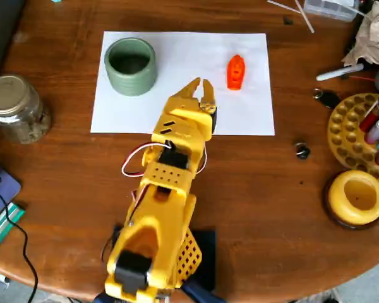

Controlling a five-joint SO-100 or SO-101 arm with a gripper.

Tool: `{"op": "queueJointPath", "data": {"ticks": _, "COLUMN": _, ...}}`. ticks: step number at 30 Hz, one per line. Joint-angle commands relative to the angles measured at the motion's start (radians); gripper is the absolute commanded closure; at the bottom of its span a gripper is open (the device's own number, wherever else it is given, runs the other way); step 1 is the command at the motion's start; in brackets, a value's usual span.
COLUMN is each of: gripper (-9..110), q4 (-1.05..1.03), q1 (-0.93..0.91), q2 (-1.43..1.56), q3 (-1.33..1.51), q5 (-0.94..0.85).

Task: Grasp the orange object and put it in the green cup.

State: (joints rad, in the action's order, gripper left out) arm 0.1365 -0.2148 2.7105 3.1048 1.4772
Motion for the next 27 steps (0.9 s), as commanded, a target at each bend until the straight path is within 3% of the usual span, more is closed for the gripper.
{"op": "queueJointPath", "data": {"ticks": 1, "gripper": 102, "q4": 0.161, "q1": -0.011, "q2": -0.239, "q3": -0.086, "q5": 0.011}}
{"op": "queueJointPath", "data": {"ticks": 12, "gripper": 102, "q4": 0.387, "q1": -0.046, "q2": -0.667, "q3": -0.301, "q5": 0.011}}
{"op": "queueJointPath", "data": {"ticks": 27, "gripper": 102, "q4": 0.594, "q1": -0.141, "q2": -1.015, "q3": -0.437, "q5": 0.002}}
